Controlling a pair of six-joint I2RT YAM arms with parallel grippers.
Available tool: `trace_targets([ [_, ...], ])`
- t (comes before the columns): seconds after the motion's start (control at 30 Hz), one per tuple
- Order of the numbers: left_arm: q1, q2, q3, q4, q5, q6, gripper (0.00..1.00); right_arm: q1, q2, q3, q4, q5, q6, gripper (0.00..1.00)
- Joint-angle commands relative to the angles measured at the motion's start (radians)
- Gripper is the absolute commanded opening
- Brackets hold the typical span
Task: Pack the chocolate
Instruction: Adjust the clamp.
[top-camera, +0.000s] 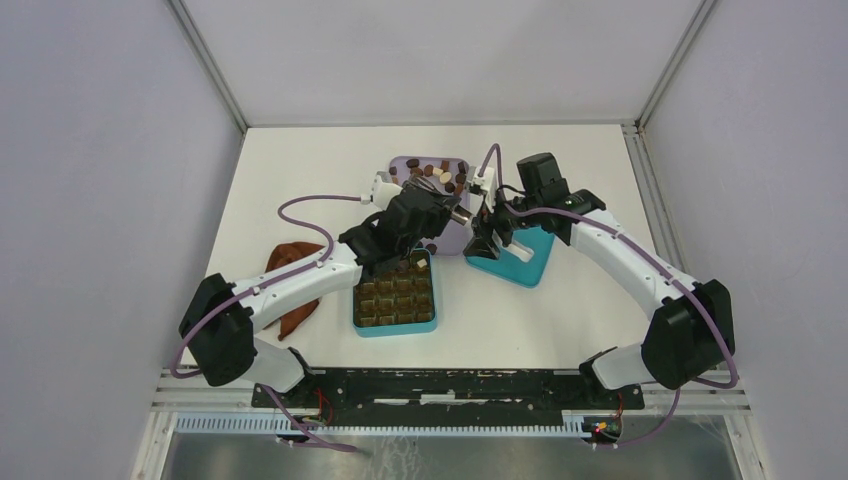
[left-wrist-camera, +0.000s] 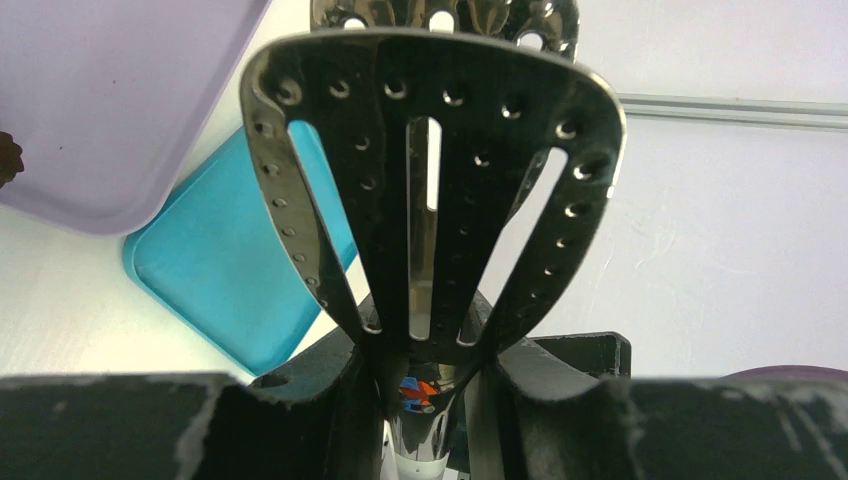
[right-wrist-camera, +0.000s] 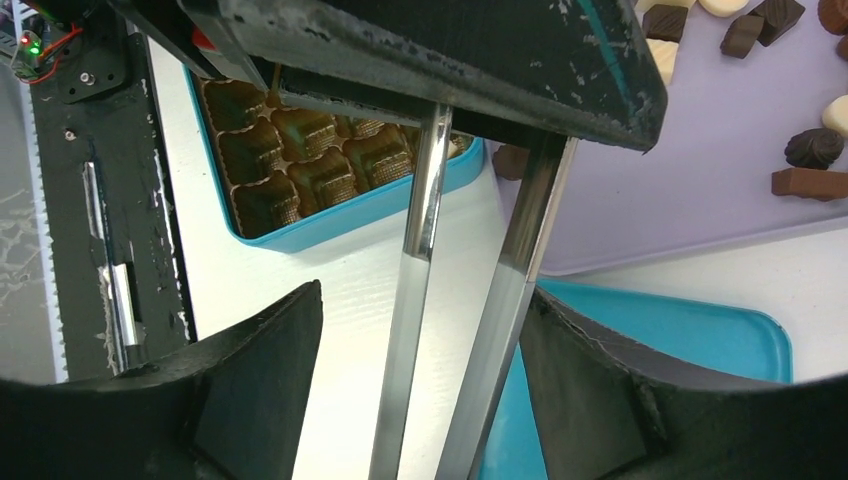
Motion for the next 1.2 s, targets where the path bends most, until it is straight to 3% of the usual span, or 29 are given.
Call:
trace_targets([
  [0.0, 0.002, -0.037, 0.010, 0.094, -0.020, -0.032, 0.14, -0.010, -0.002, 0.053, -0.011, -0.037, 0.015, 0.77],
  [0.27, 0.002, -0.023, 0.016, 0.101, -0.015, -0.024, 0.14, -0.009, 0.008, 0.068, -0.022, -0.061, 0.023, 0.58],
  [0.4, 0.002, -0.016, 0.020, 0.101, -0.014, -0.019, 0.14, -0.009, 0.012, 0.075, -0.032, -0.053, 0.016, 0.55],
  [0.47, 0.002, -0.012, 0.022, 0.101, -0.014, -0.018, 0.14, -0.010, 0.016, 0.076, -0.037, -0.047, 0.014, 0.43],
  [0.67, 0.002, -0.006, 0.029, 0.104, -0.006, -0.013, 0.14, -0.009, 0.018, 0.076, -0.039, -0.050, 0.014, 0.28],
  [0.77, 0.002, -0.008, 0.027, 0.105, -0.006, -0.012, 0.17, -0.009, 0.019, 0.079, -0.038, -0.057, 0.017, 0.30],
  [0.97, 0.002, -0.012, 0.028, 0.095, -0.005, -0.014, 0.45, -0.009, 0.020, 0.081, -0.039, -0.072, 0.016, 0.44],
  [1.17, 0.002, -0.018, 0.022, 0.091, 0.000, -0.013, 0.66, -0.015, 0.020, 0.085, -0.040, -0.076, 0.018, 0.43],
])
